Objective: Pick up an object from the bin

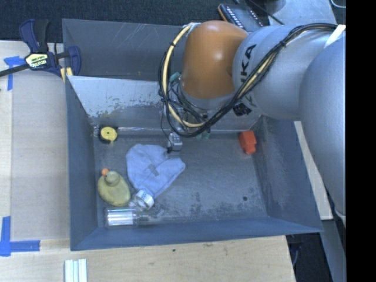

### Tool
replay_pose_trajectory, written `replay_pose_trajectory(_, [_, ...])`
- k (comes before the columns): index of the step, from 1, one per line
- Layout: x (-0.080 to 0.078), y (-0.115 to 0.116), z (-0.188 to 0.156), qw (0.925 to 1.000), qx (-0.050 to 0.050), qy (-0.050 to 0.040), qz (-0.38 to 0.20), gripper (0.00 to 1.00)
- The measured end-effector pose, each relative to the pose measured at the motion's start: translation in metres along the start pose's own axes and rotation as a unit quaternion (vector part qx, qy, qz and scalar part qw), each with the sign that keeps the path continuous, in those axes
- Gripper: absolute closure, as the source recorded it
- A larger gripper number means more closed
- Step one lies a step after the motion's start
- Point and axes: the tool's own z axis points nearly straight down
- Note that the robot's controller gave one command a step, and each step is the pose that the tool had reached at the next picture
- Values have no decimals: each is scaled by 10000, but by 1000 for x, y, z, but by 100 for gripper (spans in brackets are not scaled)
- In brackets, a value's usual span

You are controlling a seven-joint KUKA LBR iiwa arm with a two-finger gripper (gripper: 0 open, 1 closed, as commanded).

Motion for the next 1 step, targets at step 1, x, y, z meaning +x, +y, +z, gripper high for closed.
replay_pose_trajectory(1, [-2, -1, -5, 10000, -4, -42, 14, 0])
